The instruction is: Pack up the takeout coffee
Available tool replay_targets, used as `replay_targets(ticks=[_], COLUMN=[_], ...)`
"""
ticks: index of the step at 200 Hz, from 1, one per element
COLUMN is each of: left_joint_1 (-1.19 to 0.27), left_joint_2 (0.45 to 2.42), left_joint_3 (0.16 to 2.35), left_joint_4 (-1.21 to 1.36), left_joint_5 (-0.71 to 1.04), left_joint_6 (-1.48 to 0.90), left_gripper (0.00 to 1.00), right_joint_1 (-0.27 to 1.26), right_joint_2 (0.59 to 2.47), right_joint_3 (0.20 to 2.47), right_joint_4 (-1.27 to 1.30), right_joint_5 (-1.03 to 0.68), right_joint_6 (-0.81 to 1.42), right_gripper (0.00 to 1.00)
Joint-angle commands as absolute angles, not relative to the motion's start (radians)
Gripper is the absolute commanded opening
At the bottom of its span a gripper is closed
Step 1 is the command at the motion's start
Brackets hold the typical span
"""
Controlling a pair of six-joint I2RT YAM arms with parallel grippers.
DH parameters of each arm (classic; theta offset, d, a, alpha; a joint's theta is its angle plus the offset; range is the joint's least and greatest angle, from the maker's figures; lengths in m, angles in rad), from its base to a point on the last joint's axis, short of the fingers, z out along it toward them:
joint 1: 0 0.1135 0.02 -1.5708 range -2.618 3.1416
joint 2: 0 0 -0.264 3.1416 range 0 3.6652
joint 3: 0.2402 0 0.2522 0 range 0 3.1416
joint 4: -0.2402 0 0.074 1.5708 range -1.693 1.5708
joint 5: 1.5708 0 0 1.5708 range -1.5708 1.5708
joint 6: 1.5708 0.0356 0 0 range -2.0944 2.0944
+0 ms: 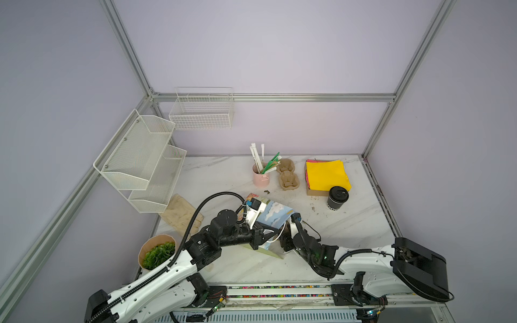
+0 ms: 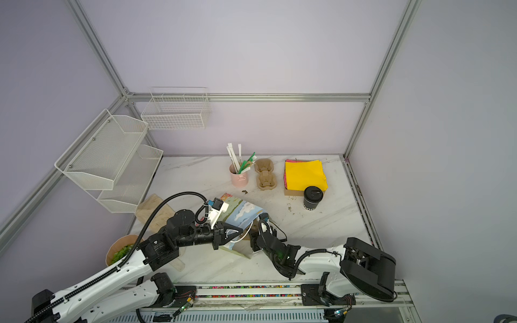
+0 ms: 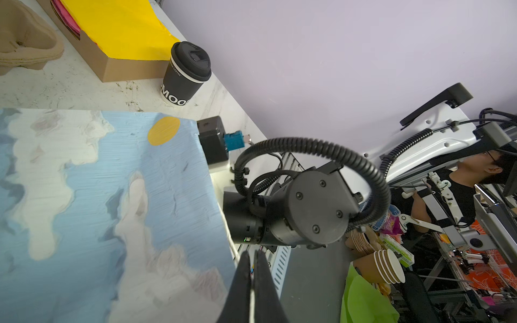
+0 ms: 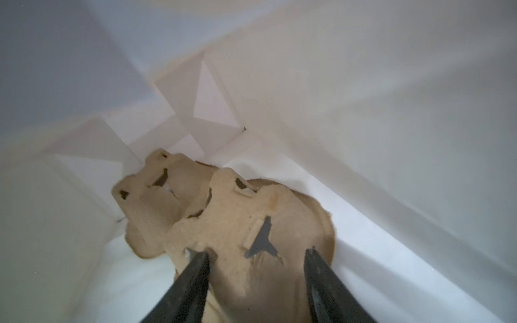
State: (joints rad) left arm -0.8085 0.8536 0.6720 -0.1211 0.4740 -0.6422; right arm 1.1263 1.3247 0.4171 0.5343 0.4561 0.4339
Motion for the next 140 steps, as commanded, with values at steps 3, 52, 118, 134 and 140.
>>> replay_targets(ticks=[3,52,118,134,140], left_joint_1=[-0.814,-0.814,-0.814,-0.814,-0.814], left_joint_2=[0.872,0.903,0.913,0.916,0.914], left_joint_3=[0.643,0.666,0.673,0.681,0.685], left_joint_4=[-0.102,-0.147,-0.145,-0.140,-0.139], left_joint_5=[0.497,0.462,0.452,0.457,0.454], left_joint_6=[-0.629,-0.620,-0.620,-0.622,-0.621], left_gripper=[0.00,0.00,0.00,0.00,0.00], right_joint_1=[1.123,1.123,1.123,1.123,1.123], right_joint_2=[1.241,1.143,1.198,1.257,1.268], right_joint_3=[0.395,0.391,0.386,0.405,0.405], right_joint_4=[0.504,0.408,0.411,0.425,0.434], right_joint_5=[0.481,0.497,0.397,0.393,0.396], right_joint_6=[0.447,0.456,0.499,0.518,0.526], right_gripper=[0.51,0.50,0.74,0.75,0.75])
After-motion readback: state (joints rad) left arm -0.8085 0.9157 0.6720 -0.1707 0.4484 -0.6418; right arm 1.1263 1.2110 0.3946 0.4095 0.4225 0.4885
